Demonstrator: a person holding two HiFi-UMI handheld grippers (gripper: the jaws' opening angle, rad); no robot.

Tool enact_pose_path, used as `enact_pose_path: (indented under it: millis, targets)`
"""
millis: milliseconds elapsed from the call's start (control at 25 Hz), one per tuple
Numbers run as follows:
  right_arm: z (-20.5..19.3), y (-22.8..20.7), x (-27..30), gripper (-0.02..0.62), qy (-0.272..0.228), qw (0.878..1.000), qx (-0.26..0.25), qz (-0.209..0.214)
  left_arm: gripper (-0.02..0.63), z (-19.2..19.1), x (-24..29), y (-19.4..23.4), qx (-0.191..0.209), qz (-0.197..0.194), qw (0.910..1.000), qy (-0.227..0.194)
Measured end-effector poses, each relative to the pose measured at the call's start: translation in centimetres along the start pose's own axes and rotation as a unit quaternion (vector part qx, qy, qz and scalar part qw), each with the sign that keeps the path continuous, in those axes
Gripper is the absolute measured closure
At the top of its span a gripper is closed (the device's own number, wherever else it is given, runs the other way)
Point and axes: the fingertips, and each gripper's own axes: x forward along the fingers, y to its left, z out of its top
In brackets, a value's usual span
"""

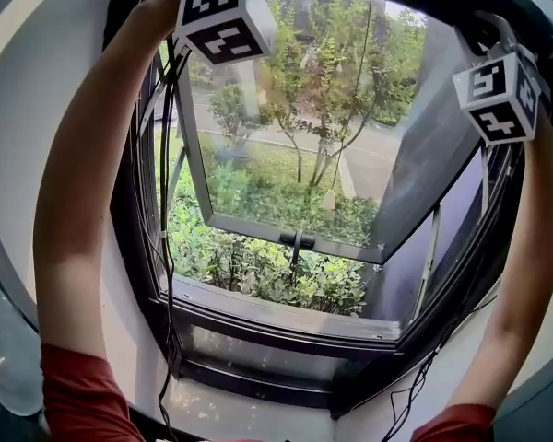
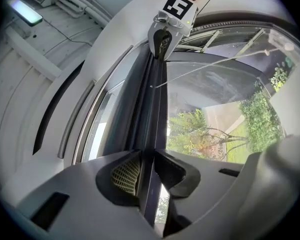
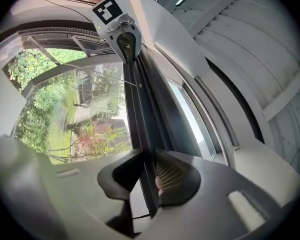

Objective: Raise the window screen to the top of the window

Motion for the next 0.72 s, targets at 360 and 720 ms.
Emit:
enact_pose_path:
  millis: [360,720]
  targets:
    - [0.0,-0.2,0.3,0.510,0.004,1.000,-0.006,-0.012,0.515,0.3,0.0,0.4,0.011,0.014,0.9998,0.007]
    - [0.3,0.0,-0.9,0.480,-0.018,0.999,0.011,-0.028,0.514,0.1,-1.1,0.4,-0.024,0.060,0.9978,0.017]
